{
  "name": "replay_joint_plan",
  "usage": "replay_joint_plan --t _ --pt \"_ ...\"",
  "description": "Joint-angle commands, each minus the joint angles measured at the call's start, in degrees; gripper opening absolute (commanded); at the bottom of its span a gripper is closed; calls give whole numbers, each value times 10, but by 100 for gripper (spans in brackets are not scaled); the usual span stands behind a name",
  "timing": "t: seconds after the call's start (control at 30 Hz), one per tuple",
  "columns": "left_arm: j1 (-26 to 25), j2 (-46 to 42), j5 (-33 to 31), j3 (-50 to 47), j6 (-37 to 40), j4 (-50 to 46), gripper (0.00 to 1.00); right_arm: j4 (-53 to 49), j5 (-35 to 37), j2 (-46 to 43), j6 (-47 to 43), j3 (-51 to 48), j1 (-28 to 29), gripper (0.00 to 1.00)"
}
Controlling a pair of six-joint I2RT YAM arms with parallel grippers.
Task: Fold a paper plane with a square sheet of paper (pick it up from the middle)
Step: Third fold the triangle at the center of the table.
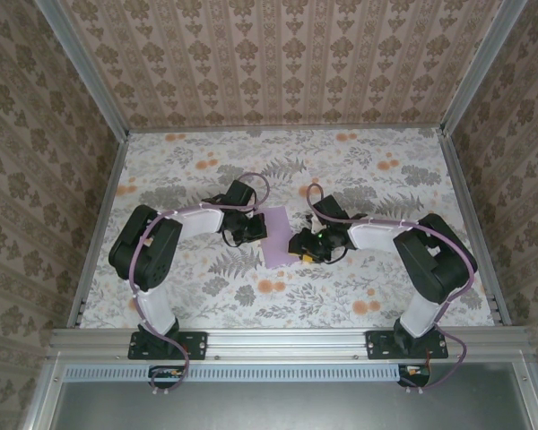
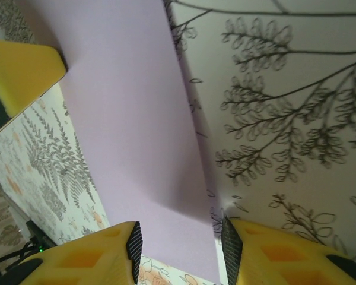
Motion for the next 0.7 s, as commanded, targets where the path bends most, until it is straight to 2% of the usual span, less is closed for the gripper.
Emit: replay_joint_plan --t 0.0,0.27,0.5,0.67 --pt "-4 12 -29 -17 -5 -24 4 42 -48 4 23 -11 3 44" --pt "-4 11 -29 -16 -3 -26 4 96 -55 -10 59 -34 -6 40" --pt "-4 9 -28 -10 6 -26 3 92 -49 -21 69 -47 -20 34" --pt "-4 -4 -23 -9 20 -16 4 90 -53 -25 74 -53 -24 21"
